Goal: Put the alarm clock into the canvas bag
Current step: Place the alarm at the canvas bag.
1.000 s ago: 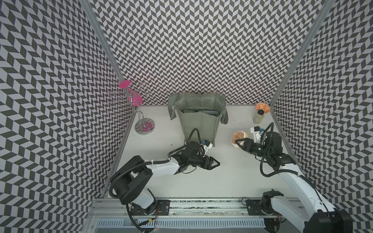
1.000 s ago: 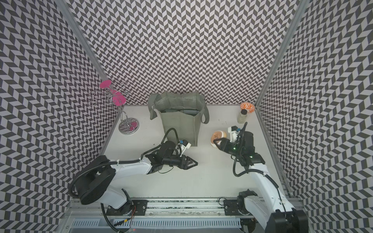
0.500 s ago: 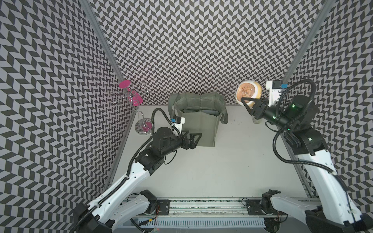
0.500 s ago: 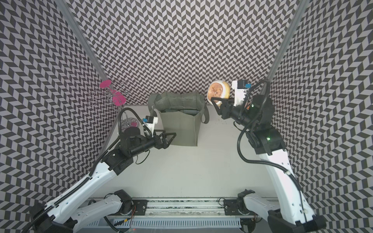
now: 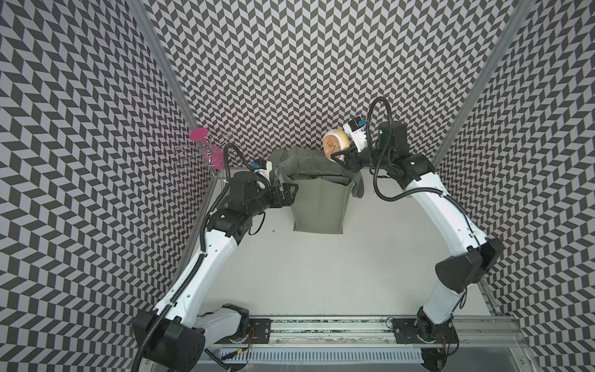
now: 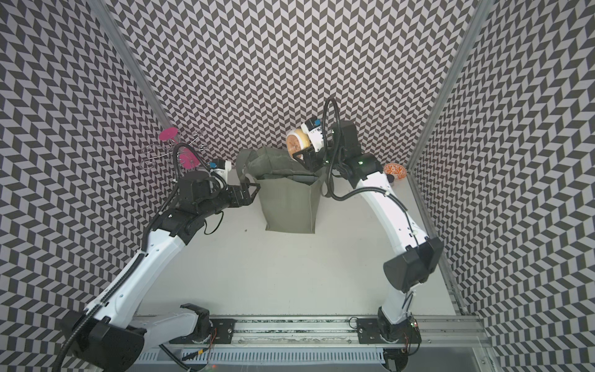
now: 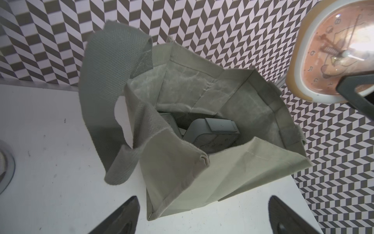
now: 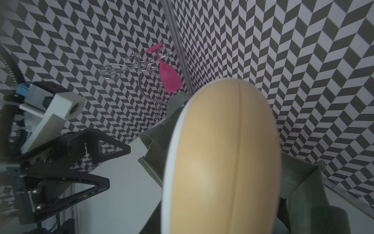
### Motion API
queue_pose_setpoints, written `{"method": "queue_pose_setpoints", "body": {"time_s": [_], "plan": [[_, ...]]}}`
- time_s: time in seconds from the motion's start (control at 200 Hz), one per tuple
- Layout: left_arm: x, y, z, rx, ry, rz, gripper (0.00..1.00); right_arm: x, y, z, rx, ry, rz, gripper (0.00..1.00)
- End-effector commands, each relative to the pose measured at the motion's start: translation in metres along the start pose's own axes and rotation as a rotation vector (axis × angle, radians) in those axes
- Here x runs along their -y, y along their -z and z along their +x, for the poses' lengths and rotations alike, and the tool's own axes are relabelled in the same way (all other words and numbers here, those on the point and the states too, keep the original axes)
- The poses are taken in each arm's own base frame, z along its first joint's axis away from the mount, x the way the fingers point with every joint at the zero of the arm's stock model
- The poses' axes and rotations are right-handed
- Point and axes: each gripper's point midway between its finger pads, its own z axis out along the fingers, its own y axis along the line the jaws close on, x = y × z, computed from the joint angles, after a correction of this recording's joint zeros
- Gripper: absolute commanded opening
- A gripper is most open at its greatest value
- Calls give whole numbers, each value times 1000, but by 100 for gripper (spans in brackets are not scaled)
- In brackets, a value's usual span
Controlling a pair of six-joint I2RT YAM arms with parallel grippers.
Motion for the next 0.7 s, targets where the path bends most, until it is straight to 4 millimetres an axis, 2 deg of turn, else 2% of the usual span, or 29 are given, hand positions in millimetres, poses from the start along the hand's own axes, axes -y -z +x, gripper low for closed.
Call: {"method": "queue_pose_setpoints", "body": {"time_s": [0.0,0.17,0.315,0.436,0.526,0.611,0.696], "plan": [[-1,-6,-9,-33,-38,-4,99,-10,-9,-5,1,202,-88,30],[-15,-24,-19,-51,-46,-36,99,-3,-41,23,-78,305,-160,29],[-19,-34,-24,-82,-74,-45,99,-4,-56,53,-174,336,-219,28],[-19,-39,-26,-85,-73,-21,98,-15,-67,88,-292,327,-260,29],[-20,-40,-25,-93,-72,-15,98,-32,-62,114,-376,311,-342,32],[-19,-39,-24,-89,-73,-10,98,-40,-62,123,-377,282,-383,37],[-17,-36,-24,-83,-75,-4,98,-39,-76,134,-393,241,-360,36]]}}
